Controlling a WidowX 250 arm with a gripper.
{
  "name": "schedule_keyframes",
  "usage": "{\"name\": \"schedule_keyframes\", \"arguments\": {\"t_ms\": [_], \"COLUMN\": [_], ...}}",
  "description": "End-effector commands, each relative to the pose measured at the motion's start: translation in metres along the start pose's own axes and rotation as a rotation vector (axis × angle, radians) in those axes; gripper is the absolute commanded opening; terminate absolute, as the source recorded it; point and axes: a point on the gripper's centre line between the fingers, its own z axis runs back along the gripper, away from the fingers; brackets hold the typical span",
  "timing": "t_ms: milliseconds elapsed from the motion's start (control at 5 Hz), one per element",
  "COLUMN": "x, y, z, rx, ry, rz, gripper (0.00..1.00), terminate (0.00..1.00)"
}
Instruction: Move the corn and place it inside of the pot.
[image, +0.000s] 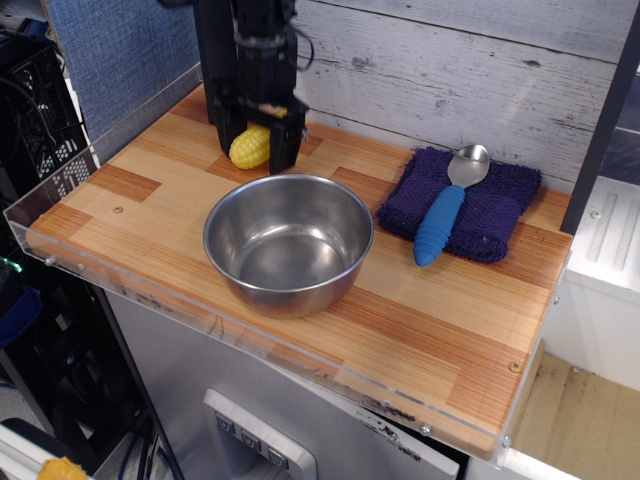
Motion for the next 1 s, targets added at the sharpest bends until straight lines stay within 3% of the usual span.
{"name": "schedule_keyframes", "arguments": {"t_ms": [0,200,400,800], "x": [0.002,0.001,-0.003,-0.038], "y": [-0.001,-0.001,-0.002,-0.021], "z": [0.020,0.023,0.036,0.119], "rx": [0.002,-0.010,-0.011,-0.034], "ry": [-0.087,-0.107,-0.161,-0.399], "rz": [0.011,0.018,0.030,0.157], "gripper": [1.00,0.00,0.00,0.00], "terminate": [0.00,0.00,0.00,0.00]}}
